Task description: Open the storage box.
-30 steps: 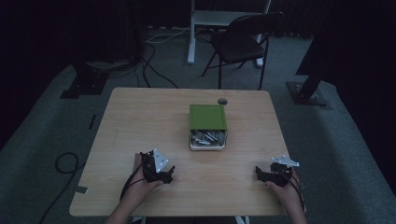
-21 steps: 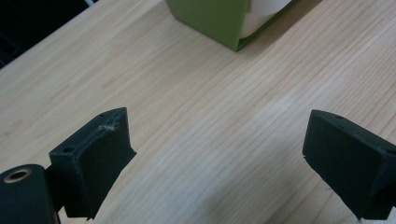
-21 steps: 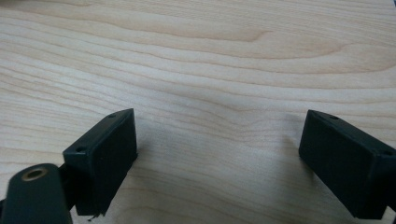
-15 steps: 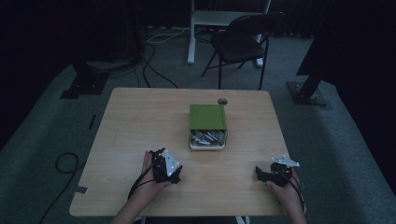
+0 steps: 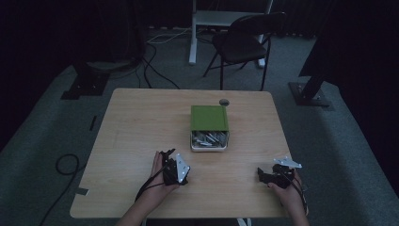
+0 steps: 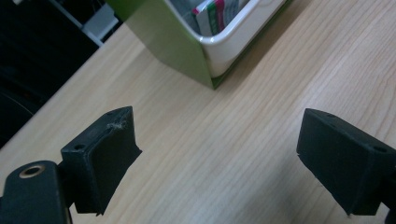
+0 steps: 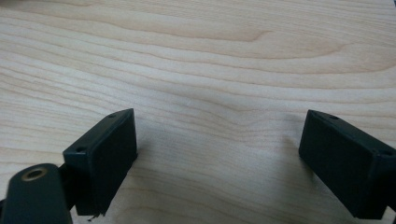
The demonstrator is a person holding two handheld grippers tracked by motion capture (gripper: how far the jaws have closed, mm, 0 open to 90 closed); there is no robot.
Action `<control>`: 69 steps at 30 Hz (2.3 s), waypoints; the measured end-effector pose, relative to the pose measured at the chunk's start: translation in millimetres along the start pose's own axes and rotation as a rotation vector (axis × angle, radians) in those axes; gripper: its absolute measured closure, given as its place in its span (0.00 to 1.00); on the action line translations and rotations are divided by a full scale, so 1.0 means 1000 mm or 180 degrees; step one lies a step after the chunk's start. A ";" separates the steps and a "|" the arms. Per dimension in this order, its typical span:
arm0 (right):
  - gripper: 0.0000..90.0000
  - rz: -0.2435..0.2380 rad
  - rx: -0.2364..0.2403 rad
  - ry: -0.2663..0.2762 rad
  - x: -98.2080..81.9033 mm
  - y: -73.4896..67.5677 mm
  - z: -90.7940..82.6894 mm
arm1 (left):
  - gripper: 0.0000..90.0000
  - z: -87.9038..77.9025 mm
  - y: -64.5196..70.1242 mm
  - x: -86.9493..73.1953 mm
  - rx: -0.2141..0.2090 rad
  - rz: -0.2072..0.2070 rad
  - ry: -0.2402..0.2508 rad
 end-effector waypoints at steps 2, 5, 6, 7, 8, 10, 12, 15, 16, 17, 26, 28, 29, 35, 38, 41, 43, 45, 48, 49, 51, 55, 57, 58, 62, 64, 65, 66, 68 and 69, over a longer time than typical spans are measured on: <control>0.12 -0.0011 0.0000 0.0000 0.000 0.000 0.000 | 0.15 0.001 0.003 0.002 -0.0006 0.0069 0.0015; 0.12 -0.0011 0.0000 0.0001 0.000 0.000 0.000 | 0.16 0.003 0.006 0.005 -0.0015 0.0140 0.0037; 0.12 -0.0011 0.0000 0.0001 0.000 0.000 0.000 | 0.16 0.005 0.009 0.007 -0.0007 0.0239 0.0036; 0.12 -0.0011 0.0000 0.0001 0.000 0.000 0.000 | 0.16 0.005 0.009 0.007 -0.0007 0.0239 0.0036; 0.12 -0.0010 0.0000 0.0001 0.000 0.000 0.000 | 0.16 0.006 0.011 0.008 -0.0009 0.0280 0.0038; 0.12 -0.0011 0.0000 0.0001 0.000 0.000 0.000 | 0.16 0.008 0.013 0.011 0.0028 0.0415 0.0050; 0.12 -0.0011 0.0000 0.0000 0.000 0.000 0.000 | 0.16 0.010 0.017 0.014 0.0044 0.0498 0.0062; 0.12 -0.0011 0.0001 0.0001 0.000 0.000 0.000 | 0.17 0.012 0.020 0.017 0.0034 0.0585 0.0085; 0.12 -0.0011 0.0000 0.0001 0.000 0.000 0.000 | 0.17 0.014 0.023 0.020 0.0025 0.0644 0.0096; 0.12 -0.0011 0.0000 0.0001 0.000 0.000 0.000 | 0.17 0.014 0.023 0.020 0.0025 0.0644 0.0096; 0.12 -0.0010 0.0001 0.0001 0.000 0.000 0.000 | 0.21 0.022 0.032 0.034 0.0067 0.0991 0.0163; 0.12 -0.0011 0.0001 0.0001 0.000 0.000 0.000 | 0.22 0.025 0.033 0.037 0.0087 0.1052 0.0164; 0.12 -0.0011 0.0001 0.0001 0.000 0.000 0.000 | 0.23 0.025 0.033 0.037 0.0087 0.1052 0.0164; 0.12 -0.0011 0.0001 0.0001 0.000 0.000 0.000 | 0.31 0.034 0.034 0.041 0.0141 0.1213 0.0118; 0.12 -0.0011 0.0001 0.0001 0.000 0.000 0.000 | 0.37 0.039 0.034 0.042 0.0154 0.1288 0.0092; 0.12 -0.0011 0.0001 0.0001 0.000 0.000 0.000 | 0.40 0.041 0.035 0.042 0.0204 0.1322 0.0061; 0.12 -0.0011 0.0001 0.0001 0.000 0.000 0.000 | 0.45 0.043 0.034 0.042 0.0249 0.1351 0.0036; 0.12 -0.0011 0.0001 0.0001 0.000 0.000 0.000 | 0.48 0.045 0.033 0.042 0.0275 0.1425 0.0009; 0.12 -0.0010 0.0000 0.0001 0.000 0.000 0.000 | 0.54 0.047 0.032 0.043 0.0287 0.1489 0.0005; 0.12 -0.0010 0.0000 0.0000 0.000 0.000 0.000 | 0.57 0.047 0.030 0.044 0.0290 0.1510 -0.0008; 0.12 -0.0010 0.0000 0.0001 0.000 0.000 0.000 | 0.62 0.047 0.029 0.045 0.0310 0.1584 -0.0025; 0.12 -0.0010 0.0000 0.0001 0.000 0.000 0.000 | 0.66 0.050 0.029 0.045 0.0382 0.1838 -0.0047; 0.12 -0.0011 0.0000 0.0001 0.000 0.000 0.000 | 0.69 0.052 0.030 0.045 0.0438 0.1933 -0.0046; 0.12 -0.0011 -0.0001 0.0000 0.000 0.000 0.000 | 0.69 0.053 0.031 0.046 0.0455 0.1962 -0.0036; 0.12 -0.0011 -0.0001 0.0001 0.000 0.000 0.000 | 0.77 0.056 0.030 0.047 0.0504 0.1925 -0.0010; 0.12 -0.0011 -0.0001 0.0001 0.000 0.000 0.000 | 0.78 0.057 0.031 0.046 0.0536 0.1999 -0.0003; 0.12 -0.0010 0.0000 0.0001 0.000 0.000 0.000 | 0.78 0.057 0.031 0.046 0.0542 0.2016 0.0000; 0.12 -0.0010 0.0000 0.0001 0.000 0.000 0.000 | 0.78 0.057 0.031 0.046 0.0542 0.2016 0.0000; 0.12 -0.0010 0.0000 0.0001 0.000 0.000 0.000 | 0.79 0.057 0.032 0.046 0.0551 0.2039 0.0000; 0.12 -0.0011 0.0000 0.0001 0.000 0.000 0.000 | 0.79 0.057 0.032 0.046 0.0548 0.2042 -0.0009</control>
Point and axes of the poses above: each handheld gripper's, and its own axes: z roughly forward along the jaws, x roughly out of its top, y roughly to its right, the point moved 3 cm from there along z, roughly forward along the jaws, and after that the axes turned 1 degree about -z, right-handed, at the moved point
